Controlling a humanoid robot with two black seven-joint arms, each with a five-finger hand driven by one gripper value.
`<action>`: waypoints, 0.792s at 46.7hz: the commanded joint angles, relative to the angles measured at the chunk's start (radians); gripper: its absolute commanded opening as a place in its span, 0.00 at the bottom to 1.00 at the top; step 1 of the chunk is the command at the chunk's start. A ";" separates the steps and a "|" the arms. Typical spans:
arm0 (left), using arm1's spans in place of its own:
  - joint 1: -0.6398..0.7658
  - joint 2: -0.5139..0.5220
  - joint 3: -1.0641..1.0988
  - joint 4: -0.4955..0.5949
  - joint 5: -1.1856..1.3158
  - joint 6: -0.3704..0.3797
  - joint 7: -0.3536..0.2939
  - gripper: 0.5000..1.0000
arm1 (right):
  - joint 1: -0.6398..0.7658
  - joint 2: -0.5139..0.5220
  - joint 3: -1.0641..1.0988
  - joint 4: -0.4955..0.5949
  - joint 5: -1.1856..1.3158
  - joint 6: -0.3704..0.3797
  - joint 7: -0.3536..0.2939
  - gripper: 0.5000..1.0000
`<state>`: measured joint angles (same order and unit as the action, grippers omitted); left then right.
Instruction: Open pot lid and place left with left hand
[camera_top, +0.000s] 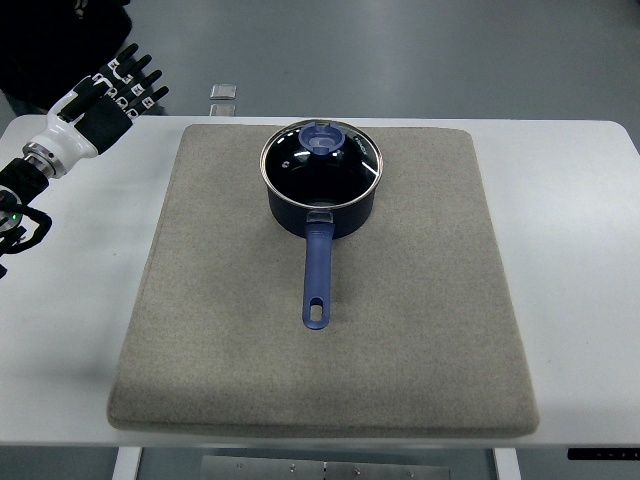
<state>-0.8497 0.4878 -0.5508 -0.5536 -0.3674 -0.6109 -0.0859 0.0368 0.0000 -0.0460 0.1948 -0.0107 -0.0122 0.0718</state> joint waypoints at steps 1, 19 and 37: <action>0.000 0.000 0.000 0.000 0.001 0.000 0.000 0.98 | 0.000 0.000 0.000 0.000 0.000 0.000 0.000 0.83; -0.018 0.000 0.003 0.018 0.004 0.000 -0.002 0.98 | 0.000 0.000 0.000 0.000 0.000 0.000 0.000 0.83; -0.017 0.005 0.002 0.018 0.005 0.003 -0.015 0.98 | 0.000 0.000 0.000 0.000 0.000 0.000 0.000 0.83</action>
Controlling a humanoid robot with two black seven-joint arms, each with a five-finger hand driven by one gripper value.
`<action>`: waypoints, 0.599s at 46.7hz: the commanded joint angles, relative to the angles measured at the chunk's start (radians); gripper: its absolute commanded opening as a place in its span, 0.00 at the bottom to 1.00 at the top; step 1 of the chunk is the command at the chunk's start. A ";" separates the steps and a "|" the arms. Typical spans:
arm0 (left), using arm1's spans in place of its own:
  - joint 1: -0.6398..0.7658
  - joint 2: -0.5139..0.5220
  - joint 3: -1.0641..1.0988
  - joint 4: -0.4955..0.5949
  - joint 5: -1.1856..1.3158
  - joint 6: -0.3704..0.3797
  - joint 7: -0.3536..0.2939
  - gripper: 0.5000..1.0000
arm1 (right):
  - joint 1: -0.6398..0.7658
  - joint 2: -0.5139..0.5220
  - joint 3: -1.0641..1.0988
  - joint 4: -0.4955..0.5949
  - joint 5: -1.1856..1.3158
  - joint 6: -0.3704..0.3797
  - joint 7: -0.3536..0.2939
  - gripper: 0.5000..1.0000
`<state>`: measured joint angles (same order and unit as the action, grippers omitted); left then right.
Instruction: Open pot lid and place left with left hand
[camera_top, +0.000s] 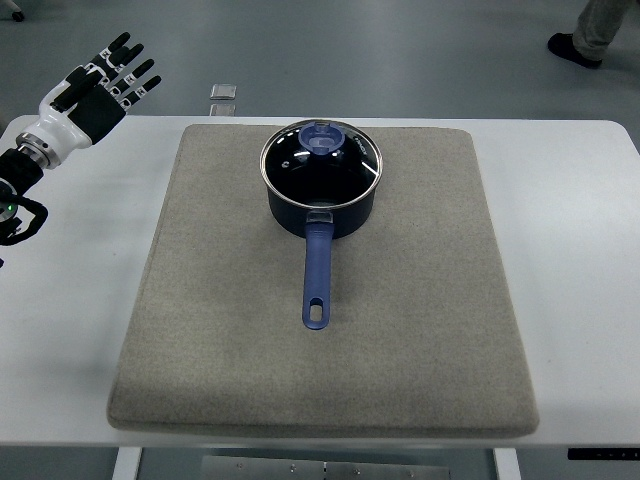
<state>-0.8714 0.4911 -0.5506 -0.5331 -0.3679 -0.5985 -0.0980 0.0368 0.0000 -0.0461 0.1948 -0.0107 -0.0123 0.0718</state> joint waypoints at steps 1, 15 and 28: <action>0.005 0.001 0.001 -0.002 0.006 -0.012 -0.003 0.98 | 0.000 0.000 0.000 0.000 0.000 0.000 0.000 0.83; 0.002 0.001 0.001 0.001 0.021 -0.012 -0.003 0.98 | 0.000 0.000 0.000 0.000 0.000 0.000 -0.001 0.83; -0.021 -0.005 0.000 -0.004 0.250 -0.012 -0.006 0.98 | 0.000 0.000 0.000 0.000 0.000 0.000 0.000 0.83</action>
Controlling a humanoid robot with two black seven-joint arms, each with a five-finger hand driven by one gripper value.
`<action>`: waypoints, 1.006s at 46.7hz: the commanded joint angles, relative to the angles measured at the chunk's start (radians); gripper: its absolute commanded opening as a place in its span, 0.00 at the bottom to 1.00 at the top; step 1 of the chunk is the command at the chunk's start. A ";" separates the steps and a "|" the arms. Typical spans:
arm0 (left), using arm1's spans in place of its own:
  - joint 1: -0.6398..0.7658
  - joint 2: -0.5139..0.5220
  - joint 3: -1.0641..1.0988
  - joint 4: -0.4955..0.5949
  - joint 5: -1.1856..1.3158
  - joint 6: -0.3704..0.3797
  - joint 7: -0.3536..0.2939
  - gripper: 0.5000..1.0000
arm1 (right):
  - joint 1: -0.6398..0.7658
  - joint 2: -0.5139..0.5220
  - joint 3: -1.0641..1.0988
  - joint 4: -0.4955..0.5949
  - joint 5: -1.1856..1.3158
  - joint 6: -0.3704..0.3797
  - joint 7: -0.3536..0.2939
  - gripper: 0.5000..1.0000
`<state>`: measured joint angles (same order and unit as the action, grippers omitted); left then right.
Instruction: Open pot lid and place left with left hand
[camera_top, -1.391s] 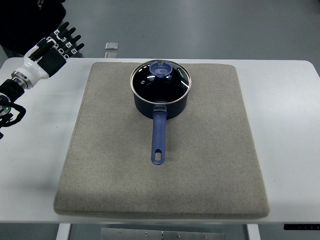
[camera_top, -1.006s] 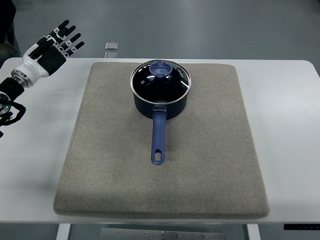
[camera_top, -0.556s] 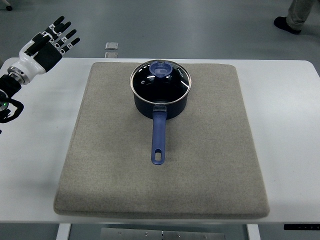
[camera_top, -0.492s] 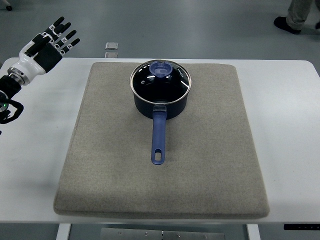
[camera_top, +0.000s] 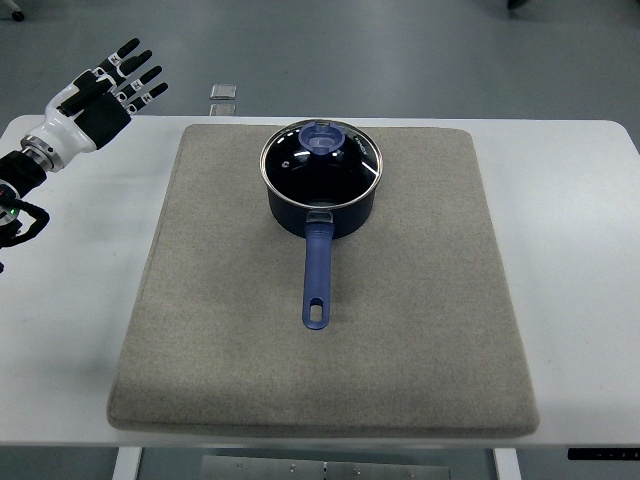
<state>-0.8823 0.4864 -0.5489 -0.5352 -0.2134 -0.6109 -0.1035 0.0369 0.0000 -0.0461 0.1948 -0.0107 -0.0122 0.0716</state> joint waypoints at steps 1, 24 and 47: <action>-0.015 0.000 -0.003 -0.003 0.123 0.000 -0.002 0.98 | 0.000 0.000 0.000 0.000 0.000 0.000 0.001 0.83; -0.159 0.014 0.010 -0.029 0.721 0.000 -0.071 0.98 | 0.000 0.000 0.000 0.000 0.000 0.000 0.000 0.83; -0.265 0.054 0.014 -0.305 1.341 0.003 -0.102 0.98 | 0.000 0.000 0.000 0.000 0.000 0.000 0.001 0.83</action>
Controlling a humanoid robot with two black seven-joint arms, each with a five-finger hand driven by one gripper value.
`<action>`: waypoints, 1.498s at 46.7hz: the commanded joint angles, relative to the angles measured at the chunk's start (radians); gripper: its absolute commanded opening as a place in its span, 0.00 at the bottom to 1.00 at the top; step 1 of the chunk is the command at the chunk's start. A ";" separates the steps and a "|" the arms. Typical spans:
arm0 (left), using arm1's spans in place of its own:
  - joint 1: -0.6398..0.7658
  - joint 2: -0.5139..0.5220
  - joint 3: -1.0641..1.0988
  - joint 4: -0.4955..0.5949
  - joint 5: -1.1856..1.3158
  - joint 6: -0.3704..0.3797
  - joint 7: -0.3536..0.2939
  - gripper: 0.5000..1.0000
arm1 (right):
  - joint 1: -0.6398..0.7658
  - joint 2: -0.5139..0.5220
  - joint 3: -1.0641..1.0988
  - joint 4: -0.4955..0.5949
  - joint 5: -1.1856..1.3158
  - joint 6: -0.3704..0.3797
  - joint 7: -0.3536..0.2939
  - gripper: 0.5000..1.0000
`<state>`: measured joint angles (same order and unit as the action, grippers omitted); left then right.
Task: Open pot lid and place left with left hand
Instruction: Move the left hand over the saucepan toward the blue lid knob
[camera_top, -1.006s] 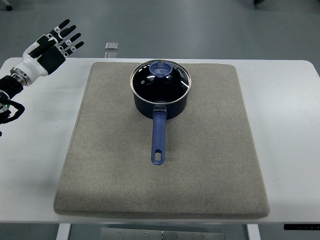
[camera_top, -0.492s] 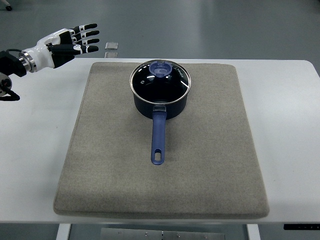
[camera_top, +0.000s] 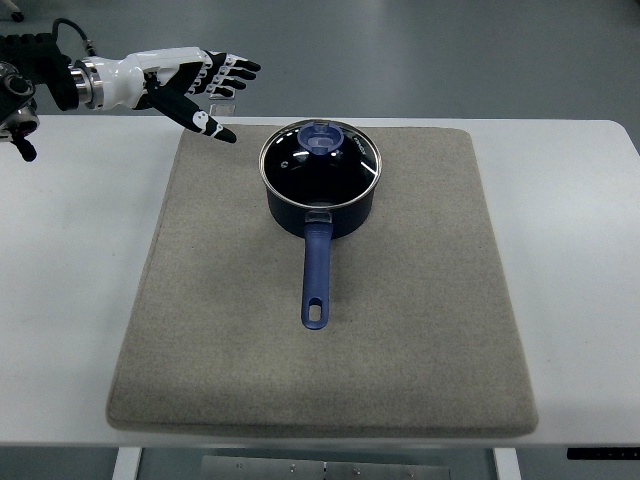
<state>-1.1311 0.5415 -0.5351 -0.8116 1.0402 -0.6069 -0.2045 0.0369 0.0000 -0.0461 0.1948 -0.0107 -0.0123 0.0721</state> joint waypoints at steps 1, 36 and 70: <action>-0.022 -0.002 -0.002 -0.035 0.113 0.001 -0.001 0.98 | 0.000 0.000 0.000 0.000 0.000 0.000 -0.002 0.83; -0.159 -0.190 0.009 -0.061 0.537 0.002 0.014 0.97 | 0.000 0.000 -0.001 0.000 0.000 0.000 0.000 0.83; -0.150 -0.255 0.029 -0.037 0.696 0.045 0.017 0.96 | 0.000 0.000 0.000 0.000 0.000 0.000 0.000 0.83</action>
<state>-1.2818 0.2871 -0.5078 -0.8482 1.7362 -0.5615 -0.1871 0.0369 0.0000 -0.0460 0.1948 -0.0107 -0.0123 0.0715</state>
